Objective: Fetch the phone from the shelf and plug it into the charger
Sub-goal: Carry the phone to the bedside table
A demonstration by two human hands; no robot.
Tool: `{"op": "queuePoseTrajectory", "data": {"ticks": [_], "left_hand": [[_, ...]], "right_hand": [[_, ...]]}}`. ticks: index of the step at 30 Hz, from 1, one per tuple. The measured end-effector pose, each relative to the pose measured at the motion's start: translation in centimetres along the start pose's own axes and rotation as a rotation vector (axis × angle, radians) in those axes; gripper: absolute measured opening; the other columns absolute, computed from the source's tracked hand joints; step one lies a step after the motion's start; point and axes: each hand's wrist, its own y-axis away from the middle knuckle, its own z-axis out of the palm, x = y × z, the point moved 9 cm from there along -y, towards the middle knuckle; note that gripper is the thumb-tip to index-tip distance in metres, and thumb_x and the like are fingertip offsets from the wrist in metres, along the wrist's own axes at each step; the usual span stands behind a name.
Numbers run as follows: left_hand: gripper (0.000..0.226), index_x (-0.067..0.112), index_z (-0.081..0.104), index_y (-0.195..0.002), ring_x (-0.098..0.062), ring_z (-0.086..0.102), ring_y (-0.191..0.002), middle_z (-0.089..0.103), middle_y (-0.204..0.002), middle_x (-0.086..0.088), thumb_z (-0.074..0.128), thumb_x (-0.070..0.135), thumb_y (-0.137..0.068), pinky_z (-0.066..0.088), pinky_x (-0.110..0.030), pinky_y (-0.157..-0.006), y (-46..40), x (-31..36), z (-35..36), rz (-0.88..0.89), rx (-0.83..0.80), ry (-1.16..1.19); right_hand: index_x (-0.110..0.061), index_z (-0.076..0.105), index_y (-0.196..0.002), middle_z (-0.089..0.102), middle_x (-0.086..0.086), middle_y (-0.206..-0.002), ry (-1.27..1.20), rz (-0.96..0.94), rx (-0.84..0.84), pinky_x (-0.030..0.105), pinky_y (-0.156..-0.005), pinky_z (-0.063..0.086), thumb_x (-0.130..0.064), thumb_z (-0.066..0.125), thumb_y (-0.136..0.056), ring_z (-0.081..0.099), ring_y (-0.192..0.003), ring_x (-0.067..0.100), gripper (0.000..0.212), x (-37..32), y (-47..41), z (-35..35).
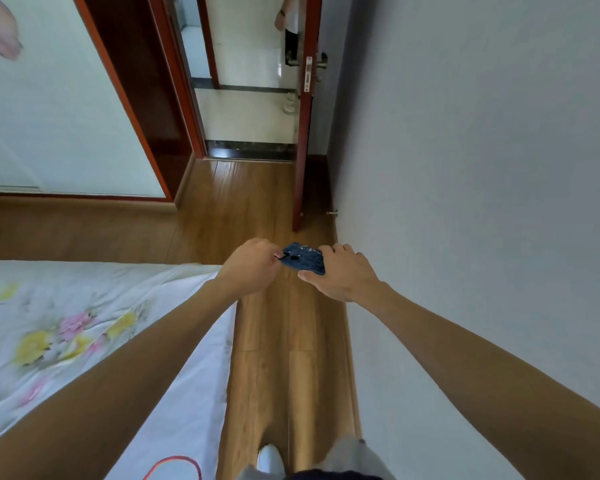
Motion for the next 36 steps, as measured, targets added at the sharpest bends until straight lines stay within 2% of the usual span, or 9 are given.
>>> {"op": "queuePoseTrajectory", "data": {"ticks": [4,10,13,15,18,22,28,33,36], "left_hand": [[0.028,0.004,0.073,-0.093,-0.027,0.062,-0.084,0.070,-0.091,-0.012,0.045,0.012,-0.091,0.054,-0.046,-0.080,-6.1,-3.7,-1.2,-0.051,-0.001,-0.041],[0.024,0.003,0.070,-0.104,-0.028,0.062,-0.099,0.070,-0.104,-0.013,0.052,0.012,-0.092,0.050,-0.043,-0.088,-15.1,-8.2,-2.6,-0.119,0.013,-0.088],[0.026,0.002,0.069,-0.106,-0.029,0.062,-0.100,0.069,-0.107,-0.013,0.048,0.010,-0.092,0.049,-0.040,-0.086,-19.3,-10.7,-3.9,-0.188,0.053,-0.083],[0.029,0.007,0.068,-0.113,-0.024,0.062,-0.103,0.069,-0.111,-0.010,0.047,0.008,-0.092,0.048,-0.034,-0.085,-21.7,-12.7,-4.8,-0.247,0.073,-0.070],[0.035,0.016,0.065,-0.123,-0.017,0.060,-0.111,0.067,-0.122,-0.003,0.049,0.008,-0.092,0.050,-0.032,-0.094,-24.4,-15.9,-6.3,-0.345,0.127,-0.068],[0.032,0.016,0.065,-0.122,-0.017,0.060,-0.113,0.065,-0.126,-0.002,0.050,0.013,-0.093,0.051,-0.035,-0.097,-26.4,-19.7,-9.1,-0.472,0.190,-0.053],[0.031,0.015,0.062,-0.123,-0.020,0.061,-0.108,0.067,-0.121,-0.005,0.051,0.014,-0.095,0.050,-0.032,-0.090,-28.8,-28.2,-12.5,-0.630,0.323,-0.052],[0.027,0.013,0.066,-0.119,-0.017,0.061,-0.099,0.067,-0.114,-0.005,0.053,0.016,-0.095,0.049,-0.024,-0.081,-32.3,-37.0,-15.8,-0.683,0.367,-0.052],[0.028,0.012,0.065,-0.120,-0.017,0.061,-0.100,0.066,-0.115,-0.005,0.052,0.018,-0.095,0.050,-0.025,-0.082,-34.2,-42.0,-18.5,-0.729,0.386,-0.029]], "right_hand": [[-0.015,0.049,-0.137,0.057,0.010,-0.134,0.016,-0.063,0.002,0.048,-0.105,0.044,-0.073,0.040,-0.089,0.052,-0.124,0.029,0.077,-0.6,-7.7,-1.5],[-0.016,0.046,-0.141,0.054,0.010,-0.139,0.041,-0.197,-0.042,0.050,-0.108,0.040,-0.076,0.038,-0.088,0.048,-0.129,0.029,0.081,-0.9,-20.8,-2.3],[-0.014,0.048,-0.139,0.055,0.011,-0.137,0.089,-0.306,-0.064,0.051,-0.106,0.041,-0.077,0.037,-0.087,0.048,-0.128,0.029,0.082,-1.7,-27.4,-3.6],[-0.013,0.049,-0.137,0.056,0.012,-0.135,0.123,-0.369,-0.091,0.050,-0.104,0.042,-0.077,0.038,-0.086,0.049,-0.126,0.029,0.082,-2.5,-31.3,-4.7],[-0.012,0.051,-0.133,0.056,0.013,-0.132,0.153,-0.466,-0.104,0.048,-0.099,0.043,-0.076,0.038,-0.087,0.051,-0.122,0.029,0.080,-4.5,-36.7,-6.1],[-0.012,0.051,-0.132,0.056,0.013,-0.133,0.165,-0.579,-0.124,0.046,-0.098,0.043,-0.075,0.040,-0.088,0.052,-0.121,0.029,0.078,-8.8,-42.6,-7.4],[-0.012,0.051,-0.132,0.056,0.012,-0.134,0.200,-0.743,-0.142,0.048,-0.100,0.043,-0.074,0.043,-0.087,0.051,-0.123,0.030,0.077,-17.3,-50.7,-7.2],[-0.013,0.051,-0.134,0.056,0.012,-0.136,0.263,-0.820,-0.143,0.047,-0.101,0.044,-0.076,0.041,-0.087,0.051,-0.123,0.030,0.080,-24.8,-58.8,-6.7],[-0.014,0.051,-0.136,0.056,0.011,-0.138,0.270,-0.852,-0.150,0.047,-0.102,0.044,-0.075,0.042,-0.087,0.051,-0.125,0.030,0.079,-29.7,-63.5,-7.6]]}}
